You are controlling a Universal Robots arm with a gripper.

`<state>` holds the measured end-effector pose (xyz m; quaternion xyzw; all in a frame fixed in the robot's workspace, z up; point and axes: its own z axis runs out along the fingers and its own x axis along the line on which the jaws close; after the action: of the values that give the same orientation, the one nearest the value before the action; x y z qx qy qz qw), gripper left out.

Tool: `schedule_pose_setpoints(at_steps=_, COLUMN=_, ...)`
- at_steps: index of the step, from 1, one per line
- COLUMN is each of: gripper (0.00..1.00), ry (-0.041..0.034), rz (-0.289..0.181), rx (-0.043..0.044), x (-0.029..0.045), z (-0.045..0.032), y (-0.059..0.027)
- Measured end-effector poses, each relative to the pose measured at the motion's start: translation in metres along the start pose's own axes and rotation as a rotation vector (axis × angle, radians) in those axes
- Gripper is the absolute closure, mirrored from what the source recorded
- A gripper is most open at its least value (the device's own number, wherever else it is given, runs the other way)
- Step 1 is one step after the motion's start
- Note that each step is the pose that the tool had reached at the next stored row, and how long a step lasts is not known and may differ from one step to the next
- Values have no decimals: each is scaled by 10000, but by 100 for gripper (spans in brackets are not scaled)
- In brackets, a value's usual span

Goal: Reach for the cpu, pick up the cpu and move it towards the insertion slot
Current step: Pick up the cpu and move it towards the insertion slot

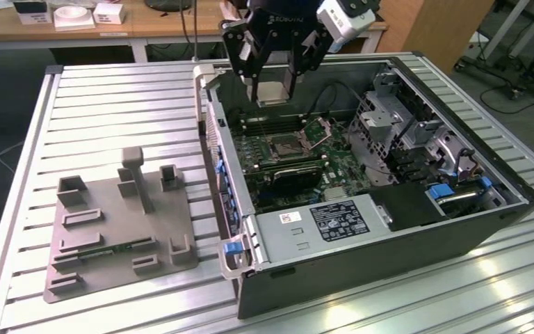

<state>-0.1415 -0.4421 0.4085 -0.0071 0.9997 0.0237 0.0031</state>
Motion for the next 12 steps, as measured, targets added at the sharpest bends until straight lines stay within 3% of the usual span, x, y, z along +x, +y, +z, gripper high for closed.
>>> schedule_pose_setpoints(at_steps=5, gripper=45, ry=0, rz=-9, rx=-35, x=-77, z=4, y=14)
schedule_pose_setpoints(at_steps=12, gripper=45, ry=0, rz=-9, rx=-46, x=-84, z=15, y=76)
